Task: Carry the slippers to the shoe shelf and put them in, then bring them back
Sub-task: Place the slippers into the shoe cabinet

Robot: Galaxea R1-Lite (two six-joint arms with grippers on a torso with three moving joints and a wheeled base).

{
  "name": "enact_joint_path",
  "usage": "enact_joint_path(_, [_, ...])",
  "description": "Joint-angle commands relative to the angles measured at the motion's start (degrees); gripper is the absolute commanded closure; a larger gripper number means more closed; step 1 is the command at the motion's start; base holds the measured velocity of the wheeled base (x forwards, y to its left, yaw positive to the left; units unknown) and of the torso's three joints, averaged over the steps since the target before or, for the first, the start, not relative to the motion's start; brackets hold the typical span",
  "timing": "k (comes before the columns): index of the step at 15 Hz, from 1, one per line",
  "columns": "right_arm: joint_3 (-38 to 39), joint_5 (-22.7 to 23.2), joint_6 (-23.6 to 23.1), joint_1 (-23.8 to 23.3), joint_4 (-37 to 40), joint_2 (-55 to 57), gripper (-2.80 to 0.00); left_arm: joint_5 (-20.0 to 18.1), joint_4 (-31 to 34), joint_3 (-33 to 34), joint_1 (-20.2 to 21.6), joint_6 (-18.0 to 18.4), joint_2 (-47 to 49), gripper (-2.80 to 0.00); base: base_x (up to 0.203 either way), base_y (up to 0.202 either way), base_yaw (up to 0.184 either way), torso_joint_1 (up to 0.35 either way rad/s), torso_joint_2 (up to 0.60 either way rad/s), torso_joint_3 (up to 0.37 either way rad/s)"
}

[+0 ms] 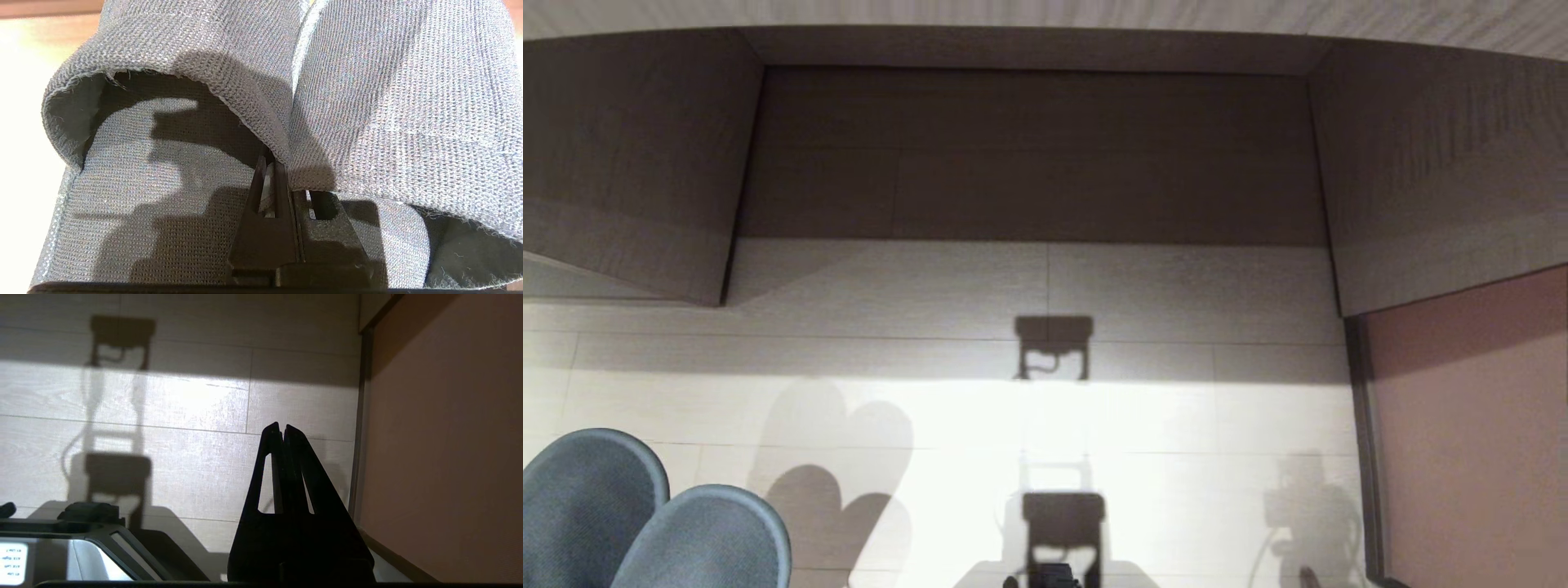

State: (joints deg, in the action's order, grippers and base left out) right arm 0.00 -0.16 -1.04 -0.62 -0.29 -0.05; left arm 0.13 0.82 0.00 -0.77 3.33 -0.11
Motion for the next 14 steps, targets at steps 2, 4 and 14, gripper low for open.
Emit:
enact_joint_path(2, [2.29,-0.02,-0.02,0.01,-0.06,-2.24,0.00,0.04,-0.03,0.00,-0.02,0.01,0.11,0.00,0.000,0.000,0.000,0.003,0.00,0.211])
enact_joint_path(4, [2.29,-0.02,-0.02,0.01,-0.01,-2.24,0.00,0.04,-0.03,0.00,-0.02,0.01,0.11,0.00,0.000,0.000,0.000,-0.001,0.00,0.196])
enact_joint_path(14, [2.29,-0.02,-0.02,0.01,-0.06,-2.24,0.00,0.04,-0.03,0.00,-0.02,0.28,0.11,0.00,0.000,0.000,0.000,0.003,0.00,0.201])
